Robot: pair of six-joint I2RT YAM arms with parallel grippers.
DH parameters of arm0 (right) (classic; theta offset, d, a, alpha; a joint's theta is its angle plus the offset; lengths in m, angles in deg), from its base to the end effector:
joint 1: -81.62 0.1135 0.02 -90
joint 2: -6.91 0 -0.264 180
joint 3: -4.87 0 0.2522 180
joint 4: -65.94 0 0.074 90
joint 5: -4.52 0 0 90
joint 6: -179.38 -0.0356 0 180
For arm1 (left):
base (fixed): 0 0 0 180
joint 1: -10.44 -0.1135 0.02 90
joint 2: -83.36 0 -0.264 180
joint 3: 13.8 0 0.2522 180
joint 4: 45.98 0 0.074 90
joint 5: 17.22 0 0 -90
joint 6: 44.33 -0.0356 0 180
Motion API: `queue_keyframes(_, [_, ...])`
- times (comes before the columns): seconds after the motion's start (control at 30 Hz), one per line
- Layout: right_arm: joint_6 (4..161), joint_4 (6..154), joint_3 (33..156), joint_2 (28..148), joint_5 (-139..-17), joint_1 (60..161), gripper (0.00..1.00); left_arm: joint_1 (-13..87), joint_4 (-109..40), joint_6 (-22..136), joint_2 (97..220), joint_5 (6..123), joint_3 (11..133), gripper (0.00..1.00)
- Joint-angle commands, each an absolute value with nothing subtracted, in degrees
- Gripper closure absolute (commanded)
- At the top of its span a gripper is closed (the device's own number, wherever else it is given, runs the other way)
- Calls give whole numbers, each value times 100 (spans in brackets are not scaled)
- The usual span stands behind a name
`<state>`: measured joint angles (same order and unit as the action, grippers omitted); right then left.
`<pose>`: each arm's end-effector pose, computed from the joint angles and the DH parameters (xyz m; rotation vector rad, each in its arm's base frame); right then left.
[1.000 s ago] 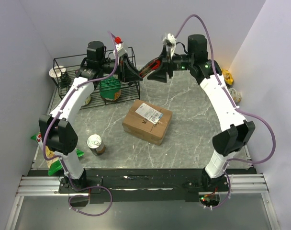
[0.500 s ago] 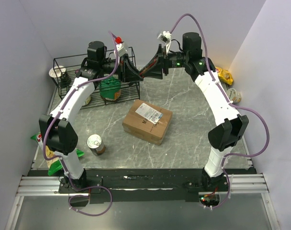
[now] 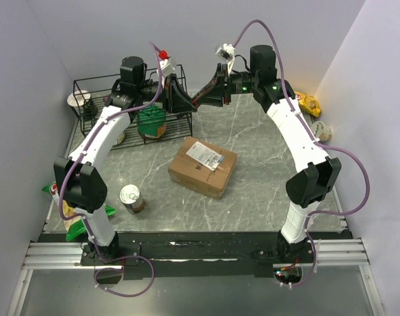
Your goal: Unpack the express box
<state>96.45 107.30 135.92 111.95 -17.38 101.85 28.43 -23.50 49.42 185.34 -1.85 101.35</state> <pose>0.3633 0.1691 0.4559 -1.2012 1.3862 1.2371 0.3724 -0.1570 0.4157 1.1652 1.3866 -1.3816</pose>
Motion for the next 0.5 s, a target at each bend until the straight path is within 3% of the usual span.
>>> queue_keyframes(0.0, [9553,10572,13570,11124,-1403,10272,100,2880,-2572,4840,18523,-71,10411,92])
queue_keyframes(0.07, [9527,10668,13596,11098,-1708,10219,100,2863,-2107,4377,18488,323,10455,72])
queue_keyframes(0.1, [9361,10677,13579,11054,-1910,10175,100,2854,-1879,4139,18418,465,10464,56])
queue_keyframes(0.13, [9246,10773,13579,10984,-2191,10053,100,2845,-1572,3876,18348,632,10464,50])
queue_keyframes(0.3, [9552,11134,13203,10615,-3403,9631,100,2687,-322,2450,17602,1763,9771,29])
queue_keyframes(0.47, [9500,10146,11368,9412,-4986,9507,100,2670,-101,2159,16986,2592,8462,23])
